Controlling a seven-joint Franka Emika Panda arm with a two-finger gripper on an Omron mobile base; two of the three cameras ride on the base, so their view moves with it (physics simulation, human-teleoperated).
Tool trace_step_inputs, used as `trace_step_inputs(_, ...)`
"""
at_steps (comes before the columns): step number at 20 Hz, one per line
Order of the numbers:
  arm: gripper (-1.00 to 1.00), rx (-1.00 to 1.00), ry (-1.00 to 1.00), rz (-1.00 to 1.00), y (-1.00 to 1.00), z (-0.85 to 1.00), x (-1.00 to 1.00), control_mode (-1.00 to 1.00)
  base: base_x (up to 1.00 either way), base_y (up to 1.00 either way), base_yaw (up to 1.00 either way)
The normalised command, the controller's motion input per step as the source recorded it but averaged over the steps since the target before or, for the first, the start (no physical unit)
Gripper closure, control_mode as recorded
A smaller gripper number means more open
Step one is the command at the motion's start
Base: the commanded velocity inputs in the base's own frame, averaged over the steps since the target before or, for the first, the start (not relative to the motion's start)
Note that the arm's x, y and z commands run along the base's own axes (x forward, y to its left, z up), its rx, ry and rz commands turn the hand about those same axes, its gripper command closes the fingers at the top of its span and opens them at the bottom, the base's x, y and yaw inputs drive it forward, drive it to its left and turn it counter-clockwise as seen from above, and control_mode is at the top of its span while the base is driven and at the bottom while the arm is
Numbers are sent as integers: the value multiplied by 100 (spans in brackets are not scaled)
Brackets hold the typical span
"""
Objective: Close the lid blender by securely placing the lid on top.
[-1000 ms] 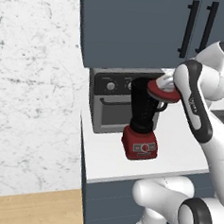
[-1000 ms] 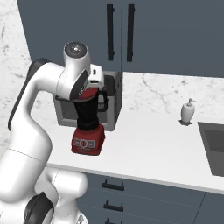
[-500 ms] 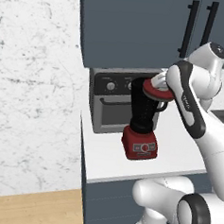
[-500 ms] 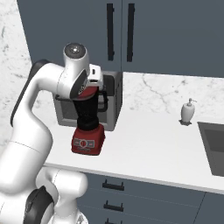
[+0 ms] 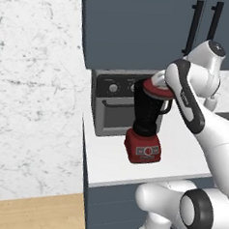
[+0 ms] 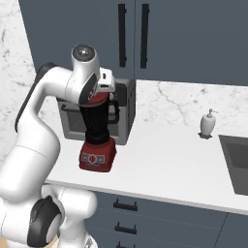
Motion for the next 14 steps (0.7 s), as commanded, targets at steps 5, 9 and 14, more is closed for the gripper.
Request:
trace_step_inputs(5, 100, 0, 0, -1, 1, 2, 23, -100, 0, 0, 0)
trace_step_inputs(9, 100, 0, 0, -1, 0, 2, 20, -100, 0, 0, 0)
trace_step_inputs(14, 100, 0, 0, -1, 0, 0, 17, -100, 0, 0, 0)
